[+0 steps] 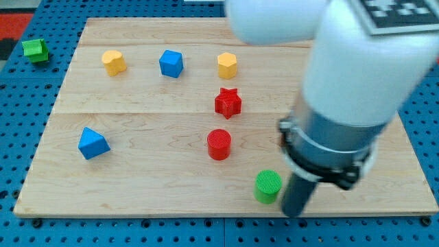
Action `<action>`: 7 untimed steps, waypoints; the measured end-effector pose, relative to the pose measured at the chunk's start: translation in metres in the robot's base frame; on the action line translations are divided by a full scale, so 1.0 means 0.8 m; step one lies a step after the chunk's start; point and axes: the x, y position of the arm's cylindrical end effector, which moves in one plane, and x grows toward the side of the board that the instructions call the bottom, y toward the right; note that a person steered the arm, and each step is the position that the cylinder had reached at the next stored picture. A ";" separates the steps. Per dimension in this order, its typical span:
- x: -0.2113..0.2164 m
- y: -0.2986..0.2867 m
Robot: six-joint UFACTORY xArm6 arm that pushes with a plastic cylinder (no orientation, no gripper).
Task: Place the green circle to the bottom left of the red circle
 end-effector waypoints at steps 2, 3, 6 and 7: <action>-0.036 -0.078; -0.036 -0.016; -0.077 0.052; -0.057 -0.020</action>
